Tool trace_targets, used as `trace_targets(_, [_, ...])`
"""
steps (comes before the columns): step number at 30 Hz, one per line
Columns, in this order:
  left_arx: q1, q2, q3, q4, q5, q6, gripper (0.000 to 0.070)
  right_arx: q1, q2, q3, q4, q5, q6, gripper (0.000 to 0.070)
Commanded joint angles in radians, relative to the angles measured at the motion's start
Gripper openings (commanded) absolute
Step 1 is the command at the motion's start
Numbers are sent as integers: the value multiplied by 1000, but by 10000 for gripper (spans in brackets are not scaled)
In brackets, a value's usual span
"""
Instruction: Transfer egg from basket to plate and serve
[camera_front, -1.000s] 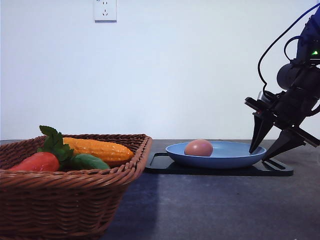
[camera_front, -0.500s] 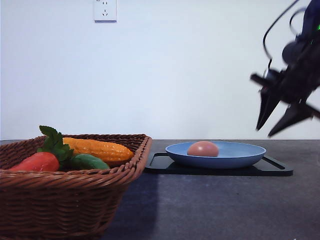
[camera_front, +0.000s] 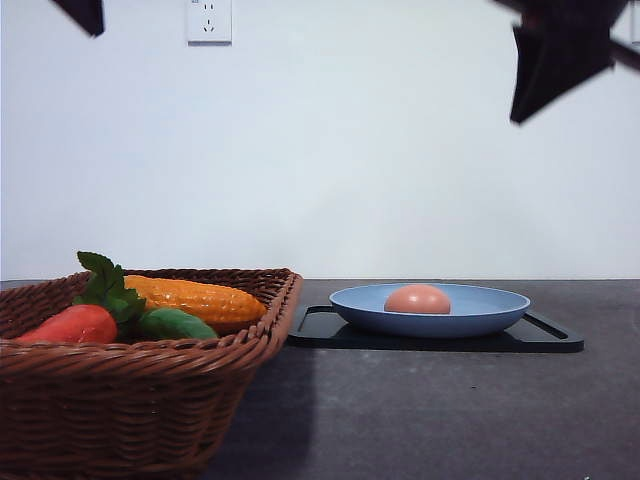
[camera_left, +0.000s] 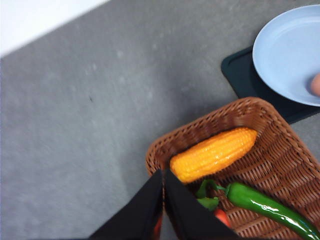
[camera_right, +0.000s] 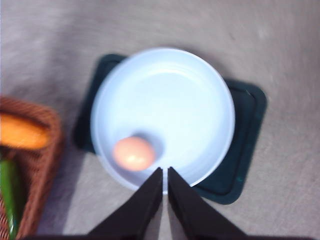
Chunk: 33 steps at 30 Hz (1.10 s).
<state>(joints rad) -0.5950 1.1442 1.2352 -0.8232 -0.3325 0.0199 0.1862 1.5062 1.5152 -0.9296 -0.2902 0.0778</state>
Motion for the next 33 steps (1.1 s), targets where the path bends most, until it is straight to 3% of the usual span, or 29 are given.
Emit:
trace_targets(1, [44,6,-8,23,74,17,0,32,-30,-18,6,38,-16,0])
trace_targets(5, [152,-19,-75,79,198,14,0,107,-144,-100,36,122,-16,0])
trace_targets(9, [199,-94,-200,186,271,-25,0,172,-270,-236,133,185,-16,0])
trace_targets(15, [202,-291,-447,358,273,-101,0,229,-475,-522,373,248,-13,0])
trace_targets(25, [202,-671,-732,471,272,-225,0,284,-732,-948,783,318,58,0])
trace_targets(28, [202,-731,-735,448,273,-265,0,284,-739,-981,809,318,95,0])
trace_targets(33, [202,-762,-735,457,272,-272,0,284,-737,-980,828,318,97,0])
